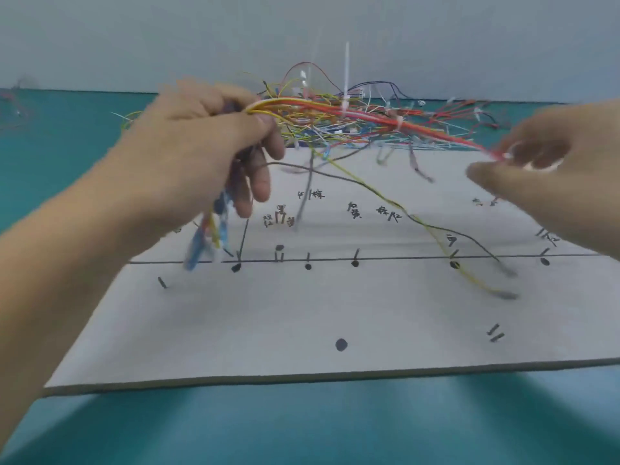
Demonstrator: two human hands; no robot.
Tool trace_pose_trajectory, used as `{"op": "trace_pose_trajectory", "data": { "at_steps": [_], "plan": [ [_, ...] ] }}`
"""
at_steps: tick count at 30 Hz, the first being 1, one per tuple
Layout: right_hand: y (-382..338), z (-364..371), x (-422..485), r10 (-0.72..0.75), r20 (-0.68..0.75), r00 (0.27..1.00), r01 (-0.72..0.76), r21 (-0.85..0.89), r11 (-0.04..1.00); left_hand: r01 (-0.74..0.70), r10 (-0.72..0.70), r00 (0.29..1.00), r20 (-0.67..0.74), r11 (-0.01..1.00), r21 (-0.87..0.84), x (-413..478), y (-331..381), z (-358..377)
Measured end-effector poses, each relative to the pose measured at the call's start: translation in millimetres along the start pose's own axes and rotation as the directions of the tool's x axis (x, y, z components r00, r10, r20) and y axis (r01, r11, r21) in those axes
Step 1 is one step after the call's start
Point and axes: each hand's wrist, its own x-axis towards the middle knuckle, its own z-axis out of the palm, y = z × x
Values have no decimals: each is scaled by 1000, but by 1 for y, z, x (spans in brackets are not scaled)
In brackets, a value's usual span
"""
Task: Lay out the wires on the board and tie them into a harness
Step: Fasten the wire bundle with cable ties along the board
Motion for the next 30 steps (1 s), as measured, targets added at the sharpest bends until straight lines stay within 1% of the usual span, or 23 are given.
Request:
{"op": "trace_pose_trajectory", "data": {
  "at_steps": [1, 3, 4, 5, 6, 7, 9, 10, 11, 12, 14, 15, 16, 19, 22, 24, 27, 30],
  "plan": [
    [9, 10, -1, -70, 102, 992, 70, 3, 998, 2, -1, 1000, -11, 1000, 4, -1, -3, -6],
    [15, 27, -6, -41, 118, 992, 47, -53, 997, 23, -23, 1000, -18, 999, 25, -3, -9, -17],
    [17, 31, -7, -48, 148, 988, 57, -58, 997, 46, -45, 999, -8, 996, 71, -6, -12, -20],
    [22, 34, -5, -91, 171, 981, 101, -51, 994, 59, -62, 998, 16, 988, 144, -10, -15, -21],
    [18, 36, -3, -97, 152, 984, 98, 1, 995, 57, -71, 996, 53, 969, 242, -14, -18, -20],
    [15, 40, -4, -121, 124, 985, 121, 0, 993, 38, -76, 992, 96, 937, 347, -19, -21, -18],
    [6, 45, -7, -168, 79, 983, 160, 93, 983, 1, -105, 980, 170, 854, 521, -28, -23, -9],
    [-2, 47, -9, -204, 83, 975, 190, 149, 970, -6, -126, 973, 193, 823, 568, -31, -21, -4],
    [-11, 47, -12, -229, 116, 966, 206, 182, 961, -15, -138, 968, 211, 803, 595, -33, -21, -1],
    [-16, 49, -15, -240, 182, 954, 202, 203, 958, -31, -143, 962, 232, 789, 614, -34, -20, 2],
    [-23, 54, -23, -222, 329, 918, 166, 191, 967, -68, -123, 961, 246, 762, 644, -35, -20, 4],
    [-26, 56, -26, -208, 359, 910, 156, 168, 973, -87, -95, 967, 236, 749, 657, -35, -20, 6],
    [-26, 59, -29, -201, 337, 920, 158, 153, 976, -100, -66, 973, 219, 741, 664, -36, -20, 8],
    [-30, 66, -33, -195, 203, 960, 167, 149, 975, -150, 19, 979, 201, 737, 659, -36, -24, 16],
    [-34, 72, -37, -237, 142, 961, 215, 152, 965, -199, 75, 976, 206, 696, 690, -37, -26, 16],
    [-37, 76, -38, -250, 124, 960, 236, 118, 965, -247, 120, 966, 231, 704, 666, -38, -27, 15],
    [-48, 81, -38, -244, 140, 960, 245, 13, 970, -296, 161, 951, 263, 719, 630, -38, -27, 15],
    [-69, 86, -36, -290, 158, 944, 304, -70, 950, -342, 189, 937, 295, 679, 650, -36, -30, 13]
  ]
}}
